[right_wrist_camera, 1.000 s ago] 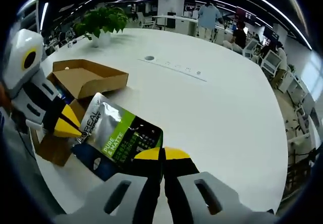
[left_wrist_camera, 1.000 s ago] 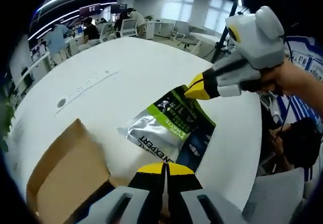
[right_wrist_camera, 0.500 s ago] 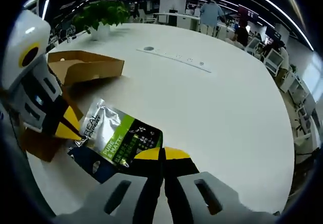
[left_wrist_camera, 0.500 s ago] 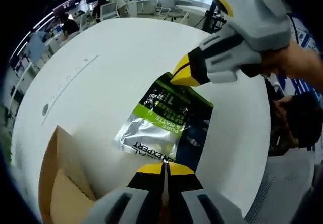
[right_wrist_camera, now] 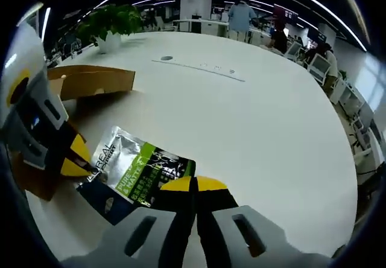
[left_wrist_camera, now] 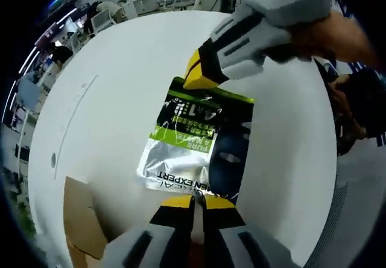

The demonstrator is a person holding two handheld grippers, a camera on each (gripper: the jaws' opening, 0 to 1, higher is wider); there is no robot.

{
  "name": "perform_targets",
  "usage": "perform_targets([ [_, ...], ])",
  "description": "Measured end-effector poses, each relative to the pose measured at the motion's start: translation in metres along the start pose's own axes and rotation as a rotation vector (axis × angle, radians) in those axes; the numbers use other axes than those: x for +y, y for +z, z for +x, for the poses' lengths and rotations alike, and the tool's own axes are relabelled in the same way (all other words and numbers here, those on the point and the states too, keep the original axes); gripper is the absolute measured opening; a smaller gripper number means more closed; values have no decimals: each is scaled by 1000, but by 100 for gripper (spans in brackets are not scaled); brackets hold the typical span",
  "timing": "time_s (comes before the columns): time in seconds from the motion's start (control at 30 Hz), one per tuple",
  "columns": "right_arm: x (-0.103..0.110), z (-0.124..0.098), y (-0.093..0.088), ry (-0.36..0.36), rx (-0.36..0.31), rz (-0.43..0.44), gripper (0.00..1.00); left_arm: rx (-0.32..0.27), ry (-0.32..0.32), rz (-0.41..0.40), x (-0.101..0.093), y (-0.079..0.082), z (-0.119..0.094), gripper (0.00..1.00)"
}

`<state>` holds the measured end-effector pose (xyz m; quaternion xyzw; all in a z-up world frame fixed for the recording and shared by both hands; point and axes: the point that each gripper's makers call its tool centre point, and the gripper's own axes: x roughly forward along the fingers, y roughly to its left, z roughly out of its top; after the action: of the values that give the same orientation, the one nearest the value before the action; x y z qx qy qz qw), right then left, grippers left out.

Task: Operate the shoe box by opening the lid, removing the specified soft item, and placing it in the target area until the item is outside and the box remains undamaged.

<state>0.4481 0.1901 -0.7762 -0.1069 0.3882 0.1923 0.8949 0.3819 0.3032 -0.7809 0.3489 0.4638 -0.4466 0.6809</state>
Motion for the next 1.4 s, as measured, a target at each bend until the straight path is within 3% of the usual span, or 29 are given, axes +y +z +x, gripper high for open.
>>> perform_targets([
  [0.13, -2, 3, -5, -17, 19, -6, 0, 2, 29, 30, 3, -5, -8, 7],
  [0.33, -2, 3, -4, -19, 24, -19, 0, -84, 66, -10, 7, 9, -28, 10],
  [0.67, -4, 0, -5, -38, 44, -68, 5, -230, -6, -187, -3, 20, -57, 21],
  [0.93, -2, -13, 3, -42, 11, -86, 11, -354, -28, -277, -4, 24, -86, 27],
  [1.2, 13, -28, 12, -14, -17, -117, 20, -465, -16, -378, 2, 13, -118, 30],
  [1.4, 22, -38, 11, 17, -11, -116, 25, -535, 15, -400, 9, -2, -142, 32],
])
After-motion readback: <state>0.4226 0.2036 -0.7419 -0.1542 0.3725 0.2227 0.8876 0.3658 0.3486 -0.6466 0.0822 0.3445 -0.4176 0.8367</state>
